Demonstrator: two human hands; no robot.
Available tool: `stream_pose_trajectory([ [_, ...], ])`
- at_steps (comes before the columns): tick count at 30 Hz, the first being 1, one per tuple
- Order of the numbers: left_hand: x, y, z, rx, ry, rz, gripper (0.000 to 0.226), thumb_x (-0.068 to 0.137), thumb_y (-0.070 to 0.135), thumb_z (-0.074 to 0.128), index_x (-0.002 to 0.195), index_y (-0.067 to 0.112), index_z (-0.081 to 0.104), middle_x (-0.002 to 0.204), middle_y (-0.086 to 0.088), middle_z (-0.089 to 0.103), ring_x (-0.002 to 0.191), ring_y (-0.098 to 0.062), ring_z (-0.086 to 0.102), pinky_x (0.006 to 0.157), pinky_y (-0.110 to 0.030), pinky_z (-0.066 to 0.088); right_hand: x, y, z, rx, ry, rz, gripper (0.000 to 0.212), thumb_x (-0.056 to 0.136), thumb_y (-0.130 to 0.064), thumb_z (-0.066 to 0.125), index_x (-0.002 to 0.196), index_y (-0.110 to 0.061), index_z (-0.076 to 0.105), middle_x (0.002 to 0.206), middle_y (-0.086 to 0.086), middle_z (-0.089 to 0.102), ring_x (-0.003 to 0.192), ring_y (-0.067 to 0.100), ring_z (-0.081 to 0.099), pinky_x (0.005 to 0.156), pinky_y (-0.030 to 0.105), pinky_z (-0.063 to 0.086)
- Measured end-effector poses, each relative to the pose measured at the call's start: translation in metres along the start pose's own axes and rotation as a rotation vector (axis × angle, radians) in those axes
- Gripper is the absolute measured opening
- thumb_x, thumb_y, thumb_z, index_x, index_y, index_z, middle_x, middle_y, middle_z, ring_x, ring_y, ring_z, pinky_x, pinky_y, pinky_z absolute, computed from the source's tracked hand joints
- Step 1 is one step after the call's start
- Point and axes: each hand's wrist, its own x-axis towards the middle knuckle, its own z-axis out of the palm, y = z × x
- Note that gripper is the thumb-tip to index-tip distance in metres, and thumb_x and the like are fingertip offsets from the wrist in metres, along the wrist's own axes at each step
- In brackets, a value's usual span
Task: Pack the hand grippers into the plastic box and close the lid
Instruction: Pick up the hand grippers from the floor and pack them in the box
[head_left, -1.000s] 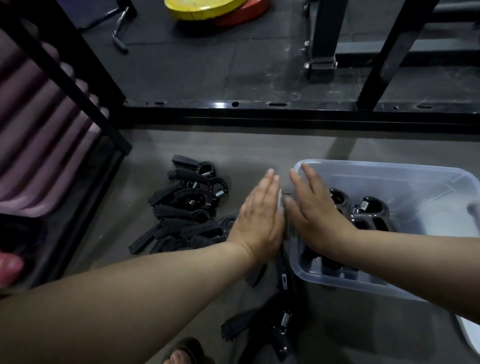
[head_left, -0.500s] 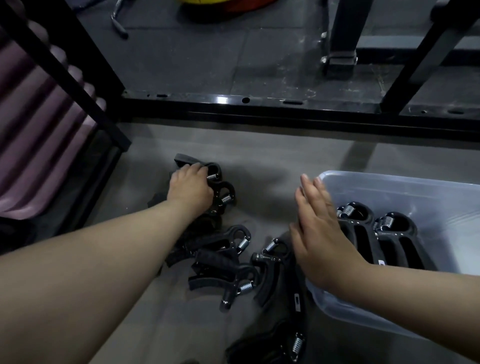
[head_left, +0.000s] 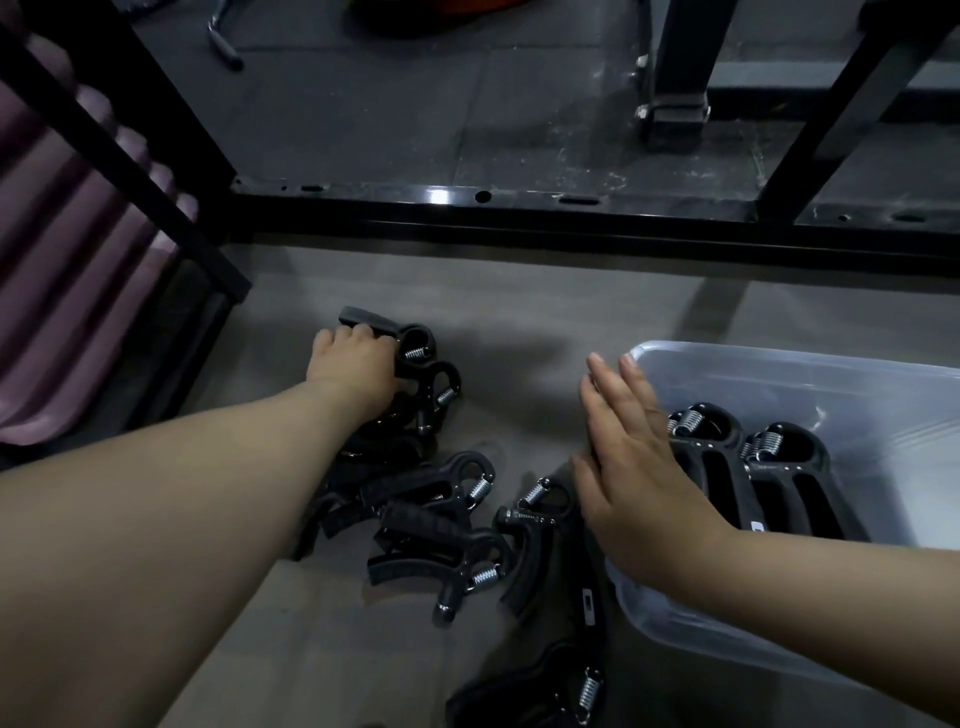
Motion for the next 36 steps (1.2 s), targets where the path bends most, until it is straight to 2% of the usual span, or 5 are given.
stream_pose_trajectory([
  [10,-0.038,0.031,-0.060,-1.248,-0.177,-0.286,0.018,0.087,0.025,0.059,0.080,0.010,0.063,0.064,-0.009,0.066,0.047,-0.022,0.066,0.047,-0.032,0.056,-0.010,-0.002,-0.021,-0.157,-0.178,-0.041,0.063,0.101,-0.034,0.034,0.154,-0.011,0.009,0.161,0.001,-0.014,0.142,0.016,-0.032,0.108,0.022,-0.020],
  [15,-0.055,0.062,-0.079,-1.567,-0.233,-0.263,0.005,0.082,0.005,0.059,0.087,0.006,0.059,0.054,-0.004,0.063,0.052,-0.020,0.062,0.077,-0.046,0.059,-0.035,-0.005,-0.027,-0.170,-0.259,-0.047,0.065,0.101,-0.038,0.031,0.155,-0.015,0.002,0.160,-0.002,-0.019,0.140,0.014,-0.035,0.109,0.022,-0.019],
  [21,-0.087,0.103,-0.104,-1.734,-0.227,-0.225,0.025,0.079,-0.003,0.055,0.102,0.004,0.059,0.089,-0.018,0.070,0.080,-0.027,0.072,0.069,-0.041,0.060,-0.063,-0.003,-0.033,-0.034,-0.283,-0.041,0.065,0.101,-0.032,0.039,0.155,-0.016,0.005,0.161,-0.006,-0.013,0.146,0.009,-0.019,0.114,0.020,-0.011],
  [27,-0.135,0.141,-0.136,-1.768,-0.224,-0.047,0.049,0.060,0.003,0.059,0.108,0.002,0.056,0.099,-0.020,0.068,0.093,-0.033,0.070,0.069,-0.040,0.053,-0.085,-0.001,-0.054,0.266,-0.103,0.044,0.048,0.099,-0.028,0.044,0.146,-0.018,0.041,0.150,-0.006,0.039,0.140,0.006,0.030,0.116,0.019,0.018],
  [36,-0.191,0.206,-0.144,-1.618,-0.262,0.250,0.035,0.071,0.034,0.055,0.097,0.011,0.064,0.097,-0.015,0.063,0.090,-0.031,0.064,0.076,-0.042,0.055,-0.074,-0.002,-0.103,1.093,0.182,0.497,0.037,0.094,-0.042,0.052,0.118,-0.015,0.057,0.096,0.004,0.067,0.078,0.020,0.064,0.069,0.034,0.049],
])
